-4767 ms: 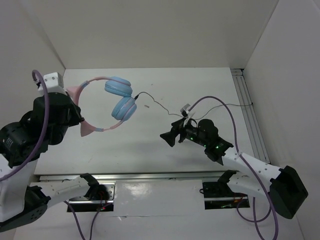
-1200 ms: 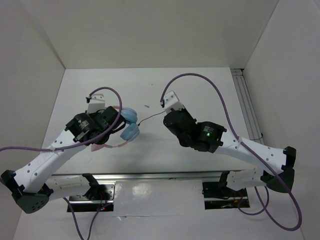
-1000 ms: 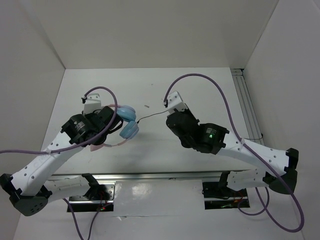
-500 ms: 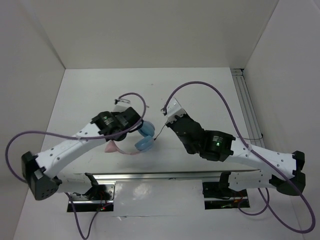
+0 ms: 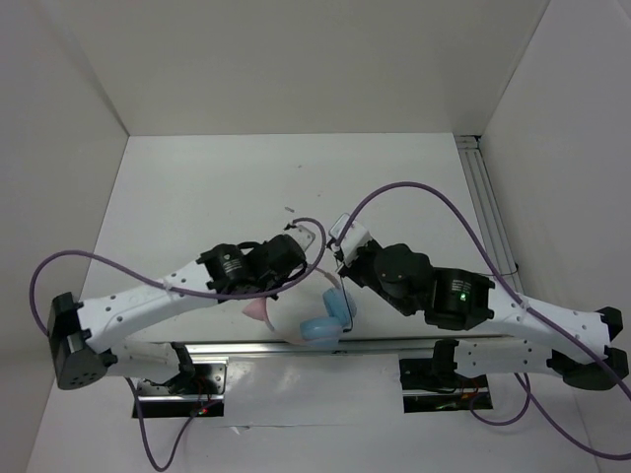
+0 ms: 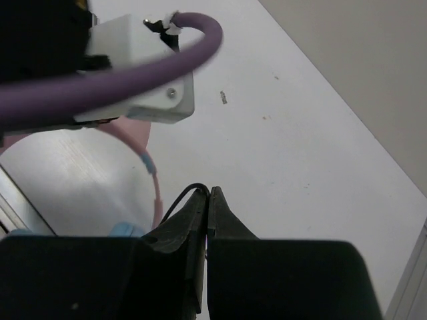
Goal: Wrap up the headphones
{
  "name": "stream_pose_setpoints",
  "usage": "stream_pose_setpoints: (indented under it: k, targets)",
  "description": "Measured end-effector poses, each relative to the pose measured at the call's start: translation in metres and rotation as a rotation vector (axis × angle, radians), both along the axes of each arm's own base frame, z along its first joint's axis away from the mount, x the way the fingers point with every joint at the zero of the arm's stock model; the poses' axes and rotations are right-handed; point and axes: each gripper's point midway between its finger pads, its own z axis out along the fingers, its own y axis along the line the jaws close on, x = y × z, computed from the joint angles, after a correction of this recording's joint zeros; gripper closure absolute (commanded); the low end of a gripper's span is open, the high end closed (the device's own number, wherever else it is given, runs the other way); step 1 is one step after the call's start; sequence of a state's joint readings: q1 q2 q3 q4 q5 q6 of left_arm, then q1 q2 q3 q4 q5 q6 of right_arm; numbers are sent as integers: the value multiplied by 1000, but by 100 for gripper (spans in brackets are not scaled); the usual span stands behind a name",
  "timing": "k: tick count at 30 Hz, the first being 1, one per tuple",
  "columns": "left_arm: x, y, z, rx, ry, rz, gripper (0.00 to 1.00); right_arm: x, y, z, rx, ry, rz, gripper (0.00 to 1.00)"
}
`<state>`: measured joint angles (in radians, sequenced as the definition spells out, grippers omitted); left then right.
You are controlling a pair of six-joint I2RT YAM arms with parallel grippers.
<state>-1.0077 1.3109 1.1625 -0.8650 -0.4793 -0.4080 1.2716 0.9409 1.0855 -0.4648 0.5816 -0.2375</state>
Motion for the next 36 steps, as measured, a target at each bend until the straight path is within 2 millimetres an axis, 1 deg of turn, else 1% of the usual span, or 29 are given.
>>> stream_pose_setpoints:
  k: [2, 5, 7, 10, 14, 17, 19, 22, 25, 28, 31, 32, 33, 34, 36]
  targets:
    - [-19, -9, 11, -63, 8, -115, 100, -3, 3, -1, 1, 5, 20, 100]
    - [-40, -22, 27, -128, 0, -248, 100, -7, 7, -2, -1, 14, 49, 100]
    - [-48, -29, 33, -151, -10, -307, 100, -9, 10, -6, -12, 20, 62, 100]
    - [-54, -33, 37, -164, -15, -342, 100, -12, 15, -12, -34, 27, 74, 100]
    - [-57, -28, 47, -192, -42, -363, 100, -13, 18, -14, -41, 31, 81, 100]
    - [-60, -22, 63, -234, -85, -383, 100, -13, 20, -16, -43, 41, 96, 100]
    - [-62, -17, 75, -276, -114, -386, 100, -10, 22, -20, -47, 57, 105, 100]
    - [-66, -8, 98, -348, -163, -385, 100, -1, 29, -34, -60, 116, 141, 100]
    - [-64, -2, 118, -390, -212, -365, 100, 6, 37, -50, -79, 175, 176, 100]
    - [-61, 5, 122, -384, -231, -342, 100, 7, 43, -55, -68, 202, 210, 100]
    - [-62, 10, 123, -387, -235, -330, 100, 8, 49, -49, -17, 208, 255, 95]
    - [-63, 12, 124, -394, -237, -324, 100, 8, 53, -48, 13, 208, 280, 91]
    - [-63, 13, 125, -404, -238, -315, 100, 6, 55, -49, 38, 211, 302, 85]
    - [-63, 14, 126, -411, -240, -310, 100, 3, 59, -51, 70, 213, 340, 76]
    - [-64, 13, 129, -433, -240, -301, 100, -1, 63, -60, 109, 226, 386, 72]
